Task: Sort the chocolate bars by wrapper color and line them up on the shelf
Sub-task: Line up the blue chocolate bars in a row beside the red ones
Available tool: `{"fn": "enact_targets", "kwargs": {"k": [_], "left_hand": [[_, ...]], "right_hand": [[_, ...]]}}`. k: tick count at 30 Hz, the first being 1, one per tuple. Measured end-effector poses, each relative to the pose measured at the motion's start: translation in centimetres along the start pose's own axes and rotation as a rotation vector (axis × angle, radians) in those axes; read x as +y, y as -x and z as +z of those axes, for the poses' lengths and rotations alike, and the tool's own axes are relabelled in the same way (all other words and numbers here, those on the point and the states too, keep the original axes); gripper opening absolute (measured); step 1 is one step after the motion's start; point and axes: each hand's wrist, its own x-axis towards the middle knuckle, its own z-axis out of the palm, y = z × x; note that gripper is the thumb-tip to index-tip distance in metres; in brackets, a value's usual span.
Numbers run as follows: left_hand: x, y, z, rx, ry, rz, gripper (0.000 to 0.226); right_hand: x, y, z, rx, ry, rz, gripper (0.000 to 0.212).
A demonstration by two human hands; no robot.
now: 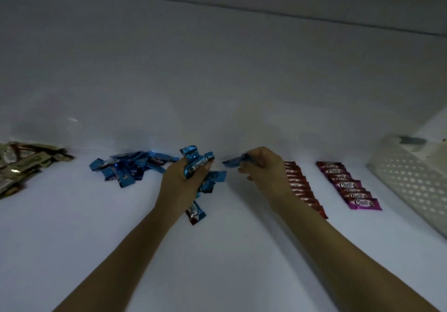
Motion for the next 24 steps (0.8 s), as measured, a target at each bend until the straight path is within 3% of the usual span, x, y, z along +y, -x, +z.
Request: {"fn": "enact_targets", "kwargs": {"k": [4,10,15,17,24], "left_hand": [[0.1,0.3,-0.1,-0.007,-0.028,0.027,0.002],[-0.4,0.0,0.1,0.013,-0.025,0.032,0.004],[-0.4,0.1,0.2,0.006,-0.038,0.049,0.003],[-0.3,0.2,0.2,0.009,-0.026,0.043,0.005],[-0.6,0.0,0.0,0.009,-0.059,0.049,0.004]], "right_hand": [[0.9,-0.5,-0.6,-0.169,0.496,-0.129,0.031],[1.3,-1.0,-1.6,-0.107,0.600,-0.174,0.033],[0.8,-1.1,-1.4,-0.444,1.003,-0.358,0.045],[0.7,-1.0,-1.1,-0.507,1.094,-0.458,0.038],[0.9,-1.3,-1.0,-0.314,1.161,-0.419,0.032]]}}
